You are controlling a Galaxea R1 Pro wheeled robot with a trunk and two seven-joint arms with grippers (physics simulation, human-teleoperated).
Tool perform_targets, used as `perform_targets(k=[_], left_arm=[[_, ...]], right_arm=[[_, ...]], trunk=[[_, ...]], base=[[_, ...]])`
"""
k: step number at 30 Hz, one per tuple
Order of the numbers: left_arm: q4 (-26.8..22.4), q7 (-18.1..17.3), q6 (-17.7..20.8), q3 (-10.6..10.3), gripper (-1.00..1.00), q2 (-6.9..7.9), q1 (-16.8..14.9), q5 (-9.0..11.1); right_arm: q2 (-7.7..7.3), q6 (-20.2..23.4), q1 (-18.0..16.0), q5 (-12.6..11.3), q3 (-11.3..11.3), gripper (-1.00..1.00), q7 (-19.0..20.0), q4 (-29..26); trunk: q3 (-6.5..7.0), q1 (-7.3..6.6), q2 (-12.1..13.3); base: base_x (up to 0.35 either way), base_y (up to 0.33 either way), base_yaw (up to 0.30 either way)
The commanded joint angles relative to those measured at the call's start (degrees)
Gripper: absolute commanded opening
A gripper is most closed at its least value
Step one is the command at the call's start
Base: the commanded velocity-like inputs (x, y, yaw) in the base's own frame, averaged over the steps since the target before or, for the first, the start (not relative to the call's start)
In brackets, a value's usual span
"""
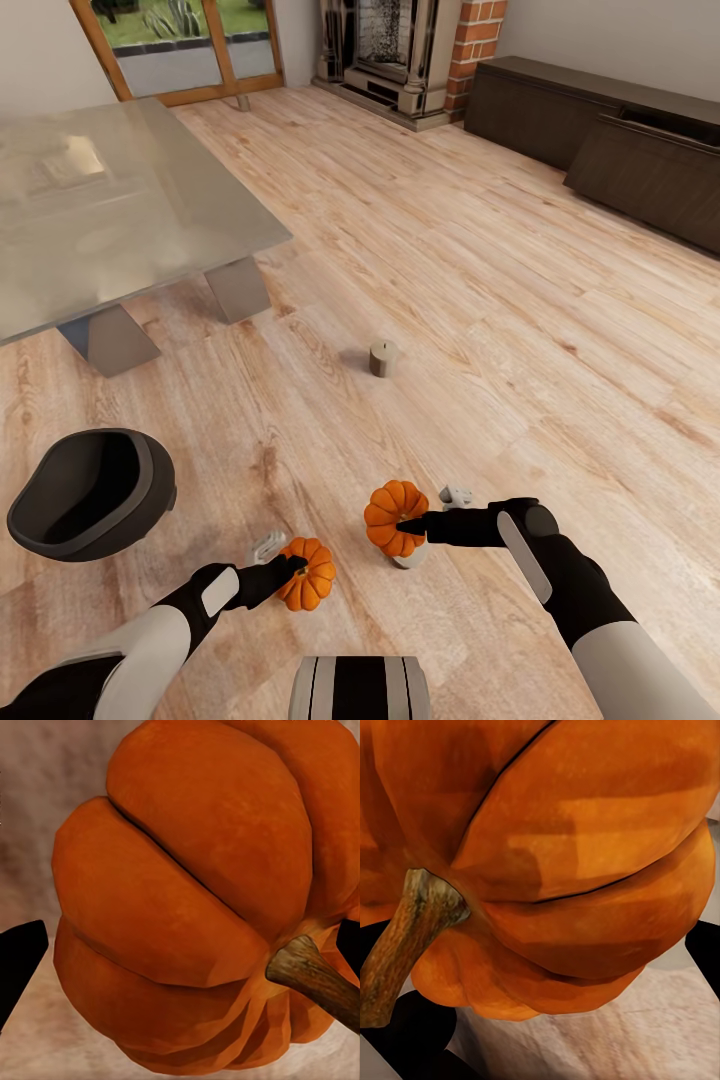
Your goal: Place each of the two pumpkins and all three candles from the living room inside a cabinet in the living room (use any cabinet), then make sure every cabinet is closed, and position the cauldron so it is next to a table in the living room.
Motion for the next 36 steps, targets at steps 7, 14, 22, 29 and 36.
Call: perform_targets(k=[7,14,22,29,36], left_arm=[[0.0,0.3,0.2,-0.5,-1.0,-0.01,0.1,-1.6],[0.0,0.3,0.2,-0.5,-1.0,-0.01,0.1,-1.6],[0.0,0.3,0.2,-0.5,-1.0,-0.01,0.1,-1.6],[0.0,0.3,0.2,-0.5,-1.0,-0.01,0.1,-1.6],[-0.2,0.3,0.3,-0.4,-1.0,0.16,0.1,-1.8]], right_arm=[[-0.04,0.1,0.0,0.2,0.1,-1.0,0.1,0.0],[-0.04,0.2,0.0,0.2,0.1,-1.0,0.1,0.0],[-0.04,0.2,0.0,0.2,0.1,-1.0,0.1,0.0],[-0.04,0.2,0.0,0.2,0.0,-1.0,0.1,0.5],[-0.2,0.1,0.0,0.3,0.0,-1.0,-0.4,1.3]], trunk=[[0.4,-0.04,0.0],[1.95,-0.22,0.1],[3.72,-0.43,0.2],[5.27,-0.61,0.3],[6.82,-0.79,0.4]], base=[[0.0,0.0,0.0],[0.0,0.0,0.0],[0.0,0.0,0.0],[0.0,0.0,0.0],[0.0,0.0,0.0]])
